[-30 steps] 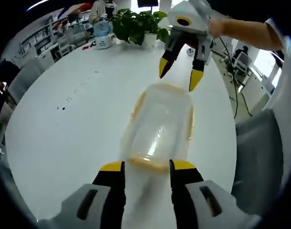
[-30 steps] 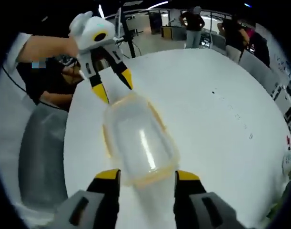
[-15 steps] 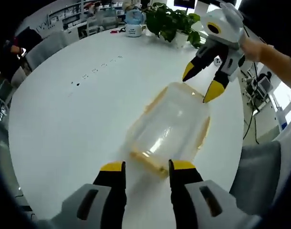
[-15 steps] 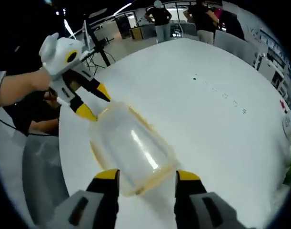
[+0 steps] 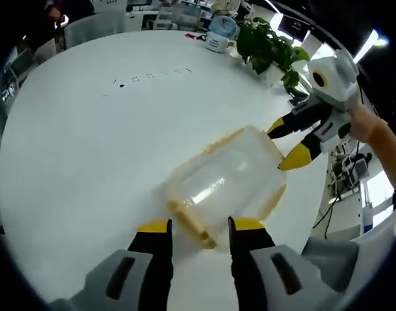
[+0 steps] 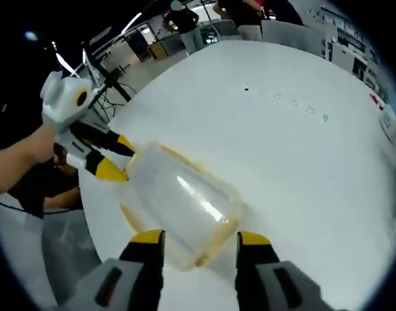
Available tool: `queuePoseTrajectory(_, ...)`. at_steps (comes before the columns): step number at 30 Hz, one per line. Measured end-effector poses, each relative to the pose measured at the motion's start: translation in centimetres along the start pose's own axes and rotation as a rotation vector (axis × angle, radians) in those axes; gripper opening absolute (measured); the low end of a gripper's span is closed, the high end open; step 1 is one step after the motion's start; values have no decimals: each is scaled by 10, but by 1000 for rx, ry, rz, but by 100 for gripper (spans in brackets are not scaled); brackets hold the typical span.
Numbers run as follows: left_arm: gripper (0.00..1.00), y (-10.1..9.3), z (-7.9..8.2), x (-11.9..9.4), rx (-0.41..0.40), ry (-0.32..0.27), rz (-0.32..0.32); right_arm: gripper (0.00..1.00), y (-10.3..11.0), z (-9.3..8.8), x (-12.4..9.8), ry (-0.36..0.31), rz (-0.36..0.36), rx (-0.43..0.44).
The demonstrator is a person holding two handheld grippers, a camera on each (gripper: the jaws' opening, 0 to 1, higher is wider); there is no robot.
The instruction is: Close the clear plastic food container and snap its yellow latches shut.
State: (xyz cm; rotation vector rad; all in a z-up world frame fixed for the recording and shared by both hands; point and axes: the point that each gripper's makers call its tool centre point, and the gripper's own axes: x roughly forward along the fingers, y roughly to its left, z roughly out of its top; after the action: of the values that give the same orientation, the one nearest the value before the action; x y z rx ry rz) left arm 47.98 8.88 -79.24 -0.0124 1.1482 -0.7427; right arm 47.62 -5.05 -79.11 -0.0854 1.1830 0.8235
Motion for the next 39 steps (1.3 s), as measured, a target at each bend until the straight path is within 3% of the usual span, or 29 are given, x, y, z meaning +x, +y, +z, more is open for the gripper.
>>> queuePoseTrajectory(4,28,0,-2,0,-29,3,-16,40,1,0,3,-1,4,26)
queuePoseTrajectory(6,28,-1,-2,0,-33,1,-25,37,-1,-8,4,35,-16,33)
queuePoseTrajectory(7,29,-1,-3,0,-33,0,-30,36,1,-6,4,20,-1,78)
queuePoseTrajectory(17,23,-2,-4,2,-47,-5,-74,35,2,-3,5,32,-13,69)
queuePoseTrajectory(18,22,-3,-18,4,-116,62,-76,34,2,-2,7,28,-7,76)
queuePoseTrajectory(19,22,-2,-11,12,-92,7,-94,34,2,-2,6,30,-6,73)
queuePoseTrajectory(21,22,-4,-10,12,-66,-6,-86,32,5,-1,6,27,7,82)
queuePoseTrajectory(22,22,-3,-7,8,-62,-11,-82,32,8,-4,3,47,27,146)
queuePoseTrajectory(29,22,-6,-4,8,-72,-2,-85,32,8,-3,6,20,9,115)
queuePoseTrajectory(39,23,-7,-3,6,-63,-8,-88,35,7,-5,8,46,-1,126)
